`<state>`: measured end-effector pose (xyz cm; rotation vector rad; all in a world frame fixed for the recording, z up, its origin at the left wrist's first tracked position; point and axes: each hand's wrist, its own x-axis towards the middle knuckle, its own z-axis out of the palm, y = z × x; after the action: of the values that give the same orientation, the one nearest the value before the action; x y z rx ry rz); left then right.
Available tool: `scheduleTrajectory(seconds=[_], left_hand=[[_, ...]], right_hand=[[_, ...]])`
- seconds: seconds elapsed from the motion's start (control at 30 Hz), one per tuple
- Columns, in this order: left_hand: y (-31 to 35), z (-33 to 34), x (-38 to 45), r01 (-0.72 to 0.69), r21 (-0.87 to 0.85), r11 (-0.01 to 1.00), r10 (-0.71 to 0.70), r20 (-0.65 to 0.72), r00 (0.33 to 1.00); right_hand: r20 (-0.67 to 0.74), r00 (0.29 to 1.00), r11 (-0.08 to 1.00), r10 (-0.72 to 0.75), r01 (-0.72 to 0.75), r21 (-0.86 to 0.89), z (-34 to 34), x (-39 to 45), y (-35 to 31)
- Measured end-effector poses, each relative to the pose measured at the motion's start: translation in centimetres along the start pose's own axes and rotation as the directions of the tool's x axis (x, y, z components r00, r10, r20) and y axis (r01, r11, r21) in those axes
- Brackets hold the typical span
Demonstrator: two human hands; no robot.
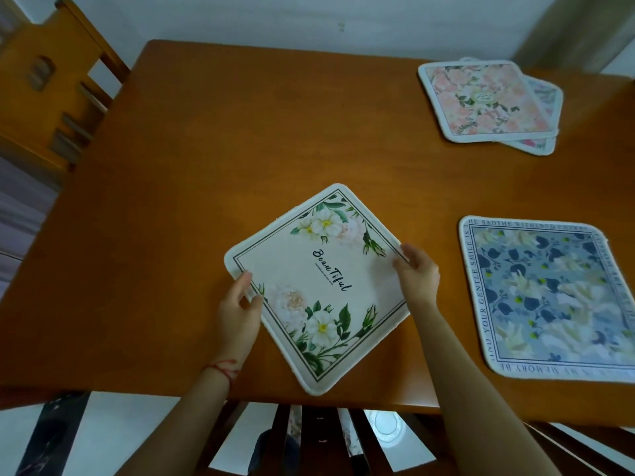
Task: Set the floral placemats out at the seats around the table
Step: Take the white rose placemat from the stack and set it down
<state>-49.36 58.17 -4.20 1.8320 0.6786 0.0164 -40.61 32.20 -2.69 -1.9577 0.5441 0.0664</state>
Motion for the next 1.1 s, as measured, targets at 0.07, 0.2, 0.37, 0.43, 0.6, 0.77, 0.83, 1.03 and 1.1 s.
scheduleTrajectory(seconds=[0.07,0.2,0.37,0.43,0.6,0.77,0.83,1.03,1.1], left_hand=[[0.9,0.0,1.3,-0.036,0.031,0.999,0.035,0.040,0.999],[2.5,0.2,4.0,-0.109,0.134,0.985,0.093,0.121,0.988],[4.7,0.4,7.4,-0.196,0.235,0.952,0.148,0.207,0.967],[5.4,0.5,8.3,-0.212,0.263,0.941,0.152,0.231,0.961],[6.0,0.6,9.5,-0.209,0.304,0.929,0.118,0.292,0.949],[5.6,0.6,9.2,-0.237,0.328,0.914,0.134,0.308,0.942],[5.4,0.5,9.0,-0.237,0.317,0.918,0.135,0.311,0.941],[3.9,-0.4,7.8,-0.189,0.278,0.942,0.118,0.253,0.960],[3.3,-0.7,7.1,-0.160,0.259,0.953,0.098,0.235,0.967]], right_hand=[[-0.022,1.000,1.000,0.012,-0.012,0.013,-0.4,-1.2,0.6],[-0.100,0.994,0.999,0.032,-0.035,-0.035,-1.1,-3.7,2.2],[-0.170,0.983,0.997,0.075,-0.080,-0.023,-1.3,-6.4,4.2],[-0.184,0.979,0.996,0.083,-0.088,-0.019,-1.1,-7.2,4.9],[-0.180,0.976,0.992,0.123,-0.125,-0.003,-0.2,-8.3,5.7],[-0.187,0.975,0.993,0.119,-0.114,0.037,0.1,-8.0,5.7],[-0.182,0.976,0.992,0.122,-0.115,0.048,0.3,-7.7,5.8],[-0.152,0.985,0.994,0.086,-0.075,0.075,0.6,-5.2,4.9],[-0.130,0.990,0.996,0.060,-0.050,0.074,0.5,-4.1,4.3]])
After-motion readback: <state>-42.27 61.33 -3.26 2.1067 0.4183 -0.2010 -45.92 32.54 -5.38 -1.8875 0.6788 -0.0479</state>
